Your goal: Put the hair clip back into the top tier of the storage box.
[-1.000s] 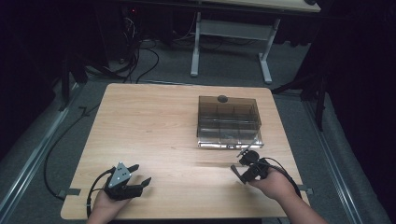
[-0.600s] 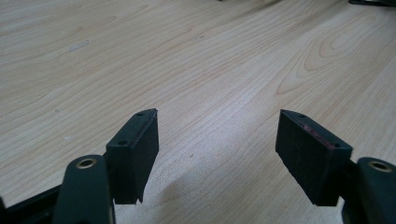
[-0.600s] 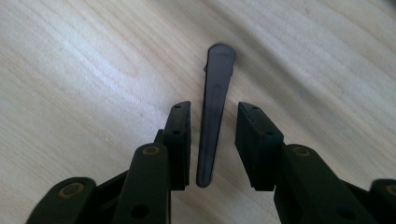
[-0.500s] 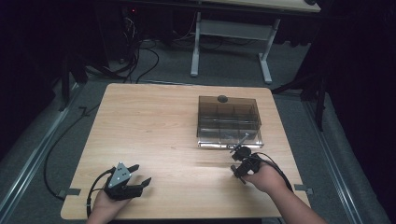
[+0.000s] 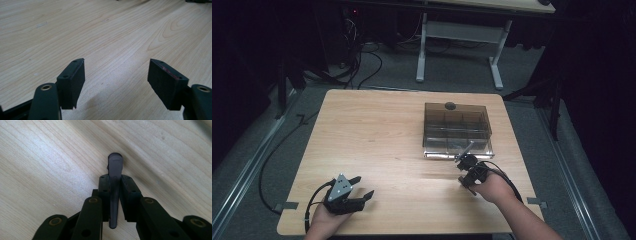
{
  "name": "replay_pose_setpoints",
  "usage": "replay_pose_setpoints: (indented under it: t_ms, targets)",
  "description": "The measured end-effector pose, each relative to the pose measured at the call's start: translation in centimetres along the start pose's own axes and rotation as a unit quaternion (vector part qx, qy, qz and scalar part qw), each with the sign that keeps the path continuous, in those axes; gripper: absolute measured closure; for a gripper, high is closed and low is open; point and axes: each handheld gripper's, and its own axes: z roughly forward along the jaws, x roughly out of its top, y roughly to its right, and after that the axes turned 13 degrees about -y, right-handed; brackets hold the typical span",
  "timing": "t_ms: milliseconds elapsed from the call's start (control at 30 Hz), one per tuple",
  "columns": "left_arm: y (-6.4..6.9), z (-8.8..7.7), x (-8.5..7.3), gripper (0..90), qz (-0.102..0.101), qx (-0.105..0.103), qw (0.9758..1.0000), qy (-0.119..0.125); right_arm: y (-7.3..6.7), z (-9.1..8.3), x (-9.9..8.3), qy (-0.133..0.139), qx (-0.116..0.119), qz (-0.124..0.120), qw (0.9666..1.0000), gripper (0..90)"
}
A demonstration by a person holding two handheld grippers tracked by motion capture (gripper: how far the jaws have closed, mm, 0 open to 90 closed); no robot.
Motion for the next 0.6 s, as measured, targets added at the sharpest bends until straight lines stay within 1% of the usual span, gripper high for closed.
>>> replay_pose_setpoints:
  t_ms: [100,267,300,433,467,567,600]
  targets:
    - [0.0,0.0,0.0,30.7,0.001,0.0,1.0,-0.001,0.1,-0.2,0.0,0.0,0.003,-0.004,1.0,79.7]
    - [0.0,0.0,0.0,30.7,0.001,0.0,1.0,0.0,0.0,-0.9,-0.1,0.002,0.005,-0.003,1.0,79.8]
    - [0.0,0.0,0.0,30.7,0.001,0.0,1.0,0.0,0.0,-1.1,-0.1,0.001,0.006,-0.006,1.0,79.7]
    - [0.0,0.0,0.0,30.7,0.0,0.001,1.0,0.0,0.0,-1.7,-0.3,0.001,0.007,-0.005,1.0,79.7]
    - [0.0,0.0,0.0,30.7,0.0,0.001,1.0,0.0,0.1,-2.0,-0.5,0.003,0.01,-0.009,0.9999,79.7]
    - [0.0,0.0,0.0,30.7,0.0,0.001,1.0,0.0,0.1,-2.4,-0.6,0.003,0.008,-0.008,0.9999,79.7]
    - [0.0,0.0,0.0,30.7,0.0,0.001,1.0,0.0,0.2,-2.8,-0.8,0.002,0.008,-0.008,0.9999,79.7]
